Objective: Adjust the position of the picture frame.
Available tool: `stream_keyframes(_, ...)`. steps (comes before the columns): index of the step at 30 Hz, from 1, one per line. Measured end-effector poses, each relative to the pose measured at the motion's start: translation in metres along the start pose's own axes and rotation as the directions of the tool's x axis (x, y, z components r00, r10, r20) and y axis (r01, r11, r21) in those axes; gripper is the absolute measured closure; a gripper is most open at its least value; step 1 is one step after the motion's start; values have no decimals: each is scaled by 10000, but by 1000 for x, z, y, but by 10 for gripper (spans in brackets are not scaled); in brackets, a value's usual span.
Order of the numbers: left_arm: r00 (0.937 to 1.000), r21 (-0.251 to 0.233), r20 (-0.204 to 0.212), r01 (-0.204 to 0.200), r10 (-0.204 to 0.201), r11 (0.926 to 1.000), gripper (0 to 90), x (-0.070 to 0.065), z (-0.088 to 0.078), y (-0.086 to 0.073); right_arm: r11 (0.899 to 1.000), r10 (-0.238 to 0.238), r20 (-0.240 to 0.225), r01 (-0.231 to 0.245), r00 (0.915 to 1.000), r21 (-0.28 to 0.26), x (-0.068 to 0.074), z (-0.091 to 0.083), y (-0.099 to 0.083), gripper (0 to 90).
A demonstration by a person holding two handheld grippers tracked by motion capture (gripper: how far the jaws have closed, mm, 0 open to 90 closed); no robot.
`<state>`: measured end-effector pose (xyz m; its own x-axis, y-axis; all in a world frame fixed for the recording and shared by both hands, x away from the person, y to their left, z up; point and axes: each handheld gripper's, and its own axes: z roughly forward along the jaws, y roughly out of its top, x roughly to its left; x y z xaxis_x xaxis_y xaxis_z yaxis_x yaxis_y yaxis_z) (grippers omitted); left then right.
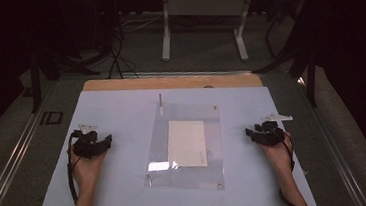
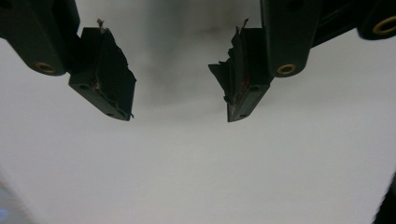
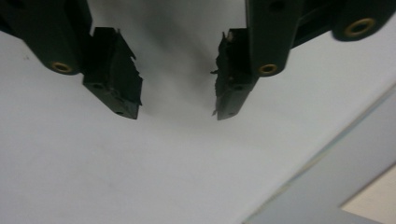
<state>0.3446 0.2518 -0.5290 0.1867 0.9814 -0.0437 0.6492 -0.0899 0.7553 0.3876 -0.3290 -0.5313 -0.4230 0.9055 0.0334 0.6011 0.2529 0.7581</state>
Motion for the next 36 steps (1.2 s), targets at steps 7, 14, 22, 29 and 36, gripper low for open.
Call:
stream_keyframes(7, 9976, -138, 625, -274, 282, 9995, 445, -8, -14, -1, 9970, -757, -107, 755, 9971, -171, 9, -4, 1, 545)
stream_keyframes(14, 9899, -310, 1151, -800, 830, 9963, 432, -16, -25, -3, 9946, -1030, -268, 1025, 9943, -183, 15, -2, 3, 536)
stream_keyframes(22, 9814, -616, 1563, -1025, 1110, 9928, 424, -26, -34, -8, 9928, -1141, -631, 1114, 9915, -450, 28, 1, 11, 540)
stream_keyframes(29, 9684, -787, 1939, -1438, 1566, 9865, 419, -38, -47, -16, 9867, -1520, -970, 1452, 9836, -736, 48, 9, 28, 538)
stream_keyframes(36, 9550, -930, 2241, -1774, 1942, 9797, 417, -44, -53, -19, 9796, -1892, -1448, 1765, 9712, -965, 64, 17, 50, 550)
